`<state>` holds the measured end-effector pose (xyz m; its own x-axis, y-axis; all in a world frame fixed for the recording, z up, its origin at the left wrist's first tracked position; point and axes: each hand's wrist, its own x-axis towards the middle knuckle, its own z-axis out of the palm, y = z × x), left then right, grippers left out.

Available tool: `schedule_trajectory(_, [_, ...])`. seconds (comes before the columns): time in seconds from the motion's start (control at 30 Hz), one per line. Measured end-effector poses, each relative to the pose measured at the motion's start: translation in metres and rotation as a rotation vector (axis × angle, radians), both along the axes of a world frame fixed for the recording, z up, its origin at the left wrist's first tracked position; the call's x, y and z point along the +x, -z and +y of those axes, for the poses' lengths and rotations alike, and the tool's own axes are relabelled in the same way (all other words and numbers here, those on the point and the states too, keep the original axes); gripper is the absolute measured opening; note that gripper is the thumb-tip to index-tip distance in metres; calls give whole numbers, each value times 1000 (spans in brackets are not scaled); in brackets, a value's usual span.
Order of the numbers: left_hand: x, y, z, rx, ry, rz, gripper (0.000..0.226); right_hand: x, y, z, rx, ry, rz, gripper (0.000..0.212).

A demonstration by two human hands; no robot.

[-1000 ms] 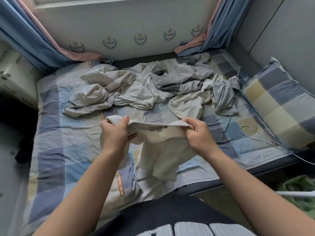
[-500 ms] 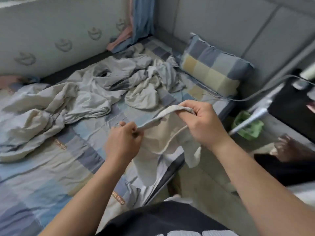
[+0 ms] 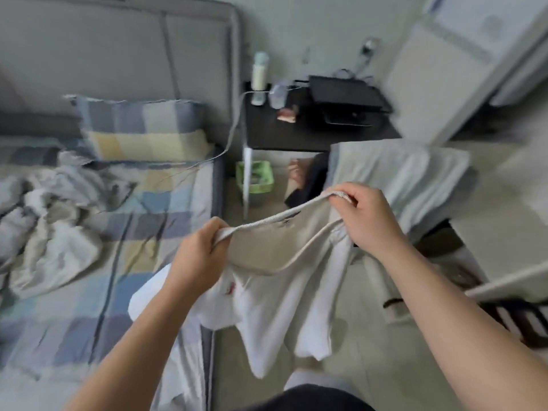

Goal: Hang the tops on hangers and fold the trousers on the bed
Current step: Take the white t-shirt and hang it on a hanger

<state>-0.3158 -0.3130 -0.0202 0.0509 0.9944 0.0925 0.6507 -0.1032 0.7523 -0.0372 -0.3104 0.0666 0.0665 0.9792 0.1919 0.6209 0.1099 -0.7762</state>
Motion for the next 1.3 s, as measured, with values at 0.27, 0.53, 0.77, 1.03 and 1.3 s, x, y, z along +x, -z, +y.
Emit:
schedule_trajectory(0.27, [213, -41, 81, 95, 415, -110, 29, 194, -21, 4, 148, 344, 0, 20])
schedule_trajectory(0.53, [438, -79, 145, 37, 650, -215, 38, 367, -61, 16, 226, 556, -29, 26])
schedule_trajectory(0.77, [594, -159, 217, -38, 733, -396, 30, 478, -134, 57, 325, 746, -163, 18])
schedule_trajectory(1.03, [733, -291, 304, 91, 908, -519, 29, 579, -243, 113, 477, 954, -440, 18])
schedule_trajectory(1.3, [847, -436, 362, 102, 1146, -680, 27, 654, -376, 144, 488, 1161, -710, 18])
